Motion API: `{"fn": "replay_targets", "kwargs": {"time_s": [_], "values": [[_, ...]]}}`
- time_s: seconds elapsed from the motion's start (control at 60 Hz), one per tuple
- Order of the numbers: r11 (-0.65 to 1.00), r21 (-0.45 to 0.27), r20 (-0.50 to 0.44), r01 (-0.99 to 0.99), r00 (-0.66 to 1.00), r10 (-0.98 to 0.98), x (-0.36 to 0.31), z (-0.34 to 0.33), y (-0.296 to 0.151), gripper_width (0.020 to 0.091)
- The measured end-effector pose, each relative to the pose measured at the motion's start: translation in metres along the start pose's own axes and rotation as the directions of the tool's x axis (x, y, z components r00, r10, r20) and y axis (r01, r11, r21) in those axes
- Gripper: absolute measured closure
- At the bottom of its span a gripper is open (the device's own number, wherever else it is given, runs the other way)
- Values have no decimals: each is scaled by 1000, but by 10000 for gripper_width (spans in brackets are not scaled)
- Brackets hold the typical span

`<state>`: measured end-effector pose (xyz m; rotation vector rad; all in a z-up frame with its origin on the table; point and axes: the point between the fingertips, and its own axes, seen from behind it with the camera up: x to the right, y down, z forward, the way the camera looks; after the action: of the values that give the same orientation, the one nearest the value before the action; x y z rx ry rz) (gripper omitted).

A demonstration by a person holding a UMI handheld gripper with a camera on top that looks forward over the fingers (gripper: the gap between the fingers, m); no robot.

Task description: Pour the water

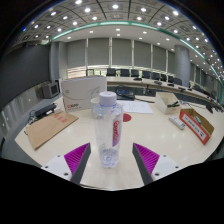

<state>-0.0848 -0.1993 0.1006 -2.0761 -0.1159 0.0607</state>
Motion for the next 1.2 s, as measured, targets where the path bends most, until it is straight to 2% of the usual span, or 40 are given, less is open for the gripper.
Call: {"fn": "replay_targets", "kwargs": {"time_s": [0.1, 0.15, 0.217, 0.3, 0.433, 0.55, 0.617, 0.633, 0.833, 1.017, 1.2], "values": [[998, 54, -27, -25, 999, 26, 0, 33, -11, 246], [997, 71, -34, -27, 999, 29, -3, 44, -12, 279], [996, 90, -45, -13, 999, 17, -4, 58, -11, 399], [993, 115, -62, 4, 998, 3, -5, 70, -9, 584], [990, 142, -87, -12, 996, 24, -3, 68, -11, 633], [992, 125, -112, 0, 994, 14, -1, 66, -10, 744], [993, 117, -113, 34, 993, -21, 0, 60, -15, 748], [992, 117, -112, 41, 993, -28, 1, 60, -17, 781], [983, 124, -181, 133, 977, -110, 25, 51, -67, 779], [935, 114, -296, 335, 910, -290, 55, 65, -140, 780], [783, 54, -399, 620, 732, -552, 71, 112, -216, 780]]}}
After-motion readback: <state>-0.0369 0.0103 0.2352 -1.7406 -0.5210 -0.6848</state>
